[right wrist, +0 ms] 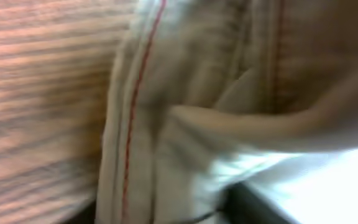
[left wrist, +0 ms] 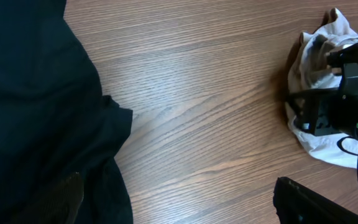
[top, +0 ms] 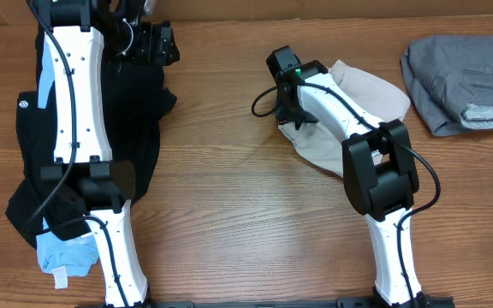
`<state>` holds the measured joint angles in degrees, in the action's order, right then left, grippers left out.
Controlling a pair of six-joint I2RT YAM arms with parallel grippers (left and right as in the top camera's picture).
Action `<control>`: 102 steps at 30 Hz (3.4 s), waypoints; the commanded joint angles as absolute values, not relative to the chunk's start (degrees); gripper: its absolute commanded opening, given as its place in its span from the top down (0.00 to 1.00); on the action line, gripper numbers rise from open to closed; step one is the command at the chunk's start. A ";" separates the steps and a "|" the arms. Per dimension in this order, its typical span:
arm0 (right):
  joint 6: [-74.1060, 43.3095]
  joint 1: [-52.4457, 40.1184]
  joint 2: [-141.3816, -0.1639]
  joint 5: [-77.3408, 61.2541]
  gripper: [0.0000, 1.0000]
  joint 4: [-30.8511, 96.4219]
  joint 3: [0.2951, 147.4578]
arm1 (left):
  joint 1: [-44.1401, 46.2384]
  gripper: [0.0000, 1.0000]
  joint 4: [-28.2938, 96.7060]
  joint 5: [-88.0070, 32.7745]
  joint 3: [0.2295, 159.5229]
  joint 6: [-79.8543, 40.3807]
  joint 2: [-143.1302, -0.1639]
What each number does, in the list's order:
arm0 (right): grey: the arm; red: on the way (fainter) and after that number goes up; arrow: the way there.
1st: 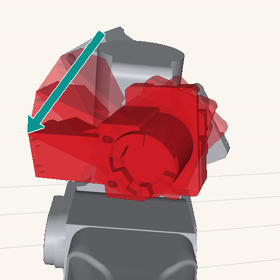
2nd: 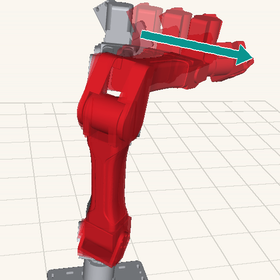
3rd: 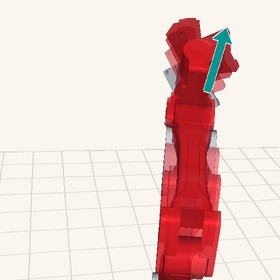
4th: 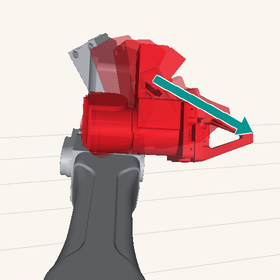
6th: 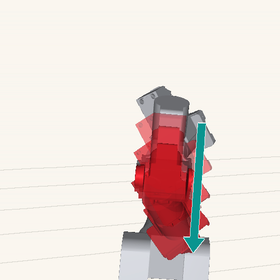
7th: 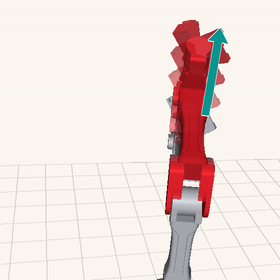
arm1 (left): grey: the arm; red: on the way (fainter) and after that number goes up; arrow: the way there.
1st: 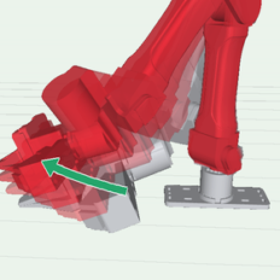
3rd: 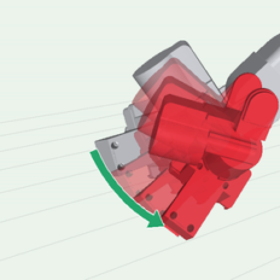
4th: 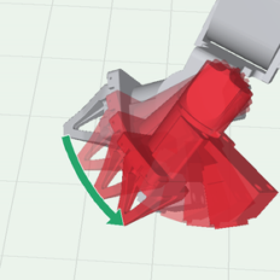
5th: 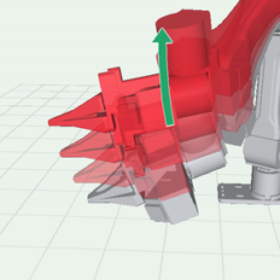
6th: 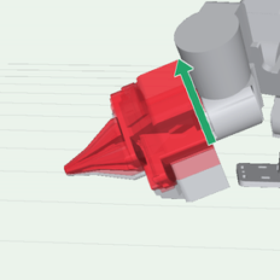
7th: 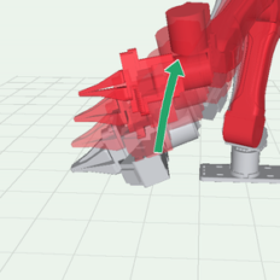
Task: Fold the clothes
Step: 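Grasp the folded shorts with the right gripper and lift them, then carry the shorts right and place them on the grey pile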
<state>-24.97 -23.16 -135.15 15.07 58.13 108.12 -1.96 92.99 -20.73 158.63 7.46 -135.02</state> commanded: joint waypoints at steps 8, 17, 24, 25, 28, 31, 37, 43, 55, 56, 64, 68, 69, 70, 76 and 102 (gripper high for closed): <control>-25.34 -23.18 -139.57 11.99 0.96 63.81 107.98 | -1.56 0.00 93.01 -20.36 159.52 7.66 -134.63; -22.28 -18.92 -133.23 11.42 0.96 84.60 129.99 | -1.56 0.00 92.99 -20.38 159.52 7.68 -134.63; -17.45 -13.26 -128.86 9.85 0.96 97.06 152.29 | -1.56 0.00 92.95 -20.36 159.52 7.68 -134.63; -17.56 -12.40 -128.05 9.30 0.96 96.97 153.08 | -1.58 0.00 92.95 -20.36 159.52 7.68 -134.63; -17.80 -9.37 -125.51 8.82 0.96 97.01 154.50 | -1.56 0.00 92.95 -20.34 159.52 7.68 -134.63; -18.06 -6.35 -123.42 8.86 0.96 96.12 155.00 | -1.58 0.00 92.90 -20.34 159.52 7.68 -134.63; -18.26 1.61 -118.61 7.60 0.96 93.10 157.62 | -1.56 0.00 92.66 -20.36 159.52 7.68 -134.63; -18.15 12.10 -115.04 7.64 0.96 87.90 158.76 | -1.56 0.00 92.51 -20.34 159.52 7.68 -134.63; -19.70 30.06 -115.35 11.94 0.96 82.28 158.63 | -1.52 0.00 92.47 -20.36 159.52 7.66 -134.63; -19.73 31.03 -115.68 11.92 0.96 81.91 158.63 | -1.50 0.00 92.40 -20.34 159.52 7.66 -134.63; -19.75 33.30 -122.63 8.71 0.96 80.77 158.60 | -1.48 0.00 92.25 -20.38 159.52 7.66 -134.63; -19.88 31.40 -127.50 8.69 0.96 80.64 158.60 | -1.48 0.00 92.12 -20.38 159.52 7.64 -134.63; -19.99 30.74 -128.77 8.69 0.96 80.49 158.60 | -1.48 0.01 92.07 -20.38 159.52 7.64 -134.63; -19.99 30.17 -129.80 8.71 0.96 80.20 158.60 | -1.48 0.00 92.03 -20.36 159.52 7.66 -134.63; -22.35 26.09 -136.38 8.86 0.96 74.11 158.60 | -1.48 0.00 91.68 -20.36 159.52 7.66 -134.63; -22.04 20.18 -137.27 7.68 0.00 61.23 162.52 | -1.08 0.00 89.25 -20.38 159.52 7.64 -134.65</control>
<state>-22.44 17.41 -146.89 6.74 60.82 159.06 -1.48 89.49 -20.73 158.63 7.46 -135.02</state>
